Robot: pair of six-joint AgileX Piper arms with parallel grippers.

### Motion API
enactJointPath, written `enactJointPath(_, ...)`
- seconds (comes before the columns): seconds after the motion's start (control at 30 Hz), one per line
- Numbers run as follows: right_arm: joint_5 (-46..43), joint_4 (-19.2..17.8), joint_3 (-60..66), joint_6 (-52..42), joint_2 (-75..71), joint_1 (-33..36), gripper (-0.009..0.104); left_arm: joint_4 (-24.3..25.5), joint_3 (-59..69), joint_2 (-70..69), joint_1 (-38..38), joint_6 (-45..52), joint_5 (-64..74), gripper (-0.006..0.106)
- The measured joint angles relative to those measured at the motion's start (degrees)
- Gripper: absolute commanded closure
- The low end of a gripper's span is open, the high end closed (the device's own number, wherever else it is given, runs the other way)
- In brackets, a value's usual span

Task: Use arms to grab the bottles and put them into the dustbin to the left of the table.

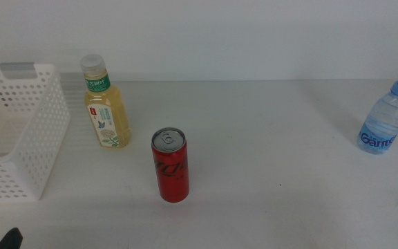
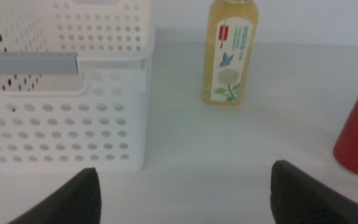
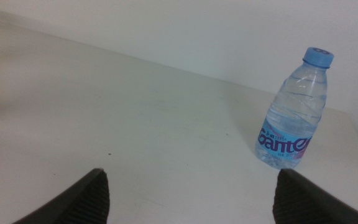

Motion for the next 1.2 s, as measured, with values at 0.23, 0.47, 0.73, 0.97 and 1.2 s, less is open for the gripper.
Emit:
enactJointPath(0.23, 0.00, 0.00, 0.00, 0.00, 0.00, 0.00, 0.019, 0.06, 0.00, 4.43, -1.68, 0.06, -9.13, 0.012)
enactJointPath(0.47, 0.00, 0.00, 0.00, 0.00, 0.00, 0.00, 0.019, 0.20, 0.00, 13.75, -7.38, 0.12, -18.71, 0.012)
enactJointPath(0.73, 0.00, 0.00, 0.00, 0.00, 0.00, 0.00, 0.019, 0.39, 0.00, 26.84, -14.98, 0.12, -29.22, 0.012)
enactJointPath(0.97, 0.00, 0.00, 0.00, 0.00, 0.00, 0.00, 0.019, 2.79, 0.00, 37.01, -18.46, 0.12, -38.47, 0.012)
enactJointPath(1.2, 0.00, 0.00, 0.00, 0.00, 0.00, 0.00, 0.019, 4.67, 0.00, 40.30, -18.46, 0.12, -42.78, 0.012)
